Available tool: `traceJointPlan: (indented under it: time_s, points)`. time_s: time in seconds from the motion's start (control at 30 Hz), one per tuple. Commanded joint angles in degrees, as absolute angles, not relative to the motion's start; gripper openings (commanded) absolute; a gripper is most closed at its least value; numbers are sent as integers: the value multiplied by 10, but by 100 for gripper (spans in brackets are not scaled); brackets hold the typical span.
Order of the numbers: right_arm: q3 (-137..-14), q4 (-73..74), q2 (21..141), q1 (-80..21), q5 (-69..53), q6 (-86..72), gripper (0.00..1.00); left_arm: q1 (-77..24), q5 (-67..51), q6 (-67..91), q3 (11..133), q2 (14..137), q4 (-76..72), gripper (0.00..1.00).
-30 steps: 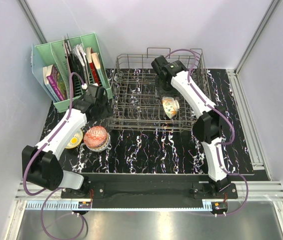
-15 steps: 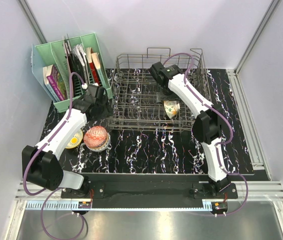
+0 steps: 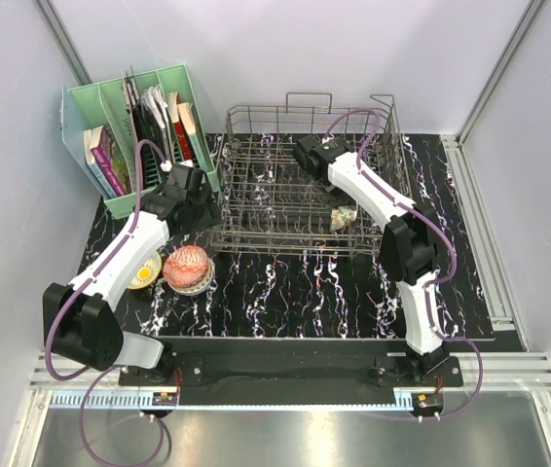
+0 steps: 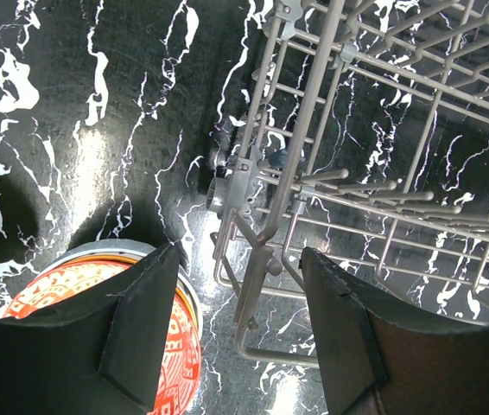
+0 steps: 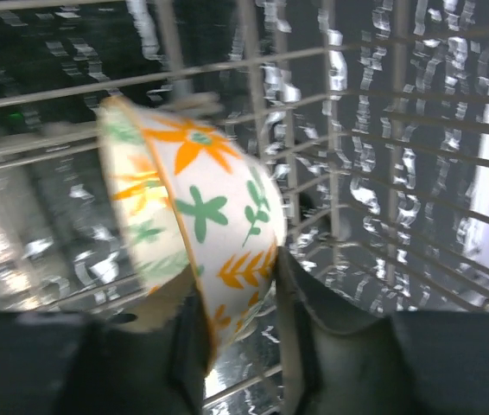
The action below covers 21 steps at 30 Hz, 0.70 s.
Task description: Unload the bowls from the dish rack
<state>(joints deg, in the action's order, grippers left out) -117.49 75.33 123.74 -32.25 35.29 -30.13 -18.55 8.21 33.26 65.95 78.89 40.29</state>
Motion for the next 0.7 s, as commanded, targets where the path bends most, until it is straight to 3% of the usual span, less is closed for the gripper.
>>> traceJointPlan:
  time_s: [0.0,0.1,0.13,0.17,0.27,0.67]
  points:
    - [-1172,931,1198,-318,396,-320,26,-188,69,327,661,785,378,63]
    - [-1170,931,1196,-318,397,-323,24,-188,67,326,659,783,377,63]
    - [-1169,931,1195,-318,397,-324,11,-187,67,325,659,783,377,63]
    - [-1168,931,1194,-318,399,-323,5,-188,66,325,659,783,377,63]
    - [-1168,931,1193,-318,400,-323,1,-188,64,324,659,785,375,63]
    - [-1166,930,1152,-318,425,-314,0,-187,57,322,663,797,375,63]
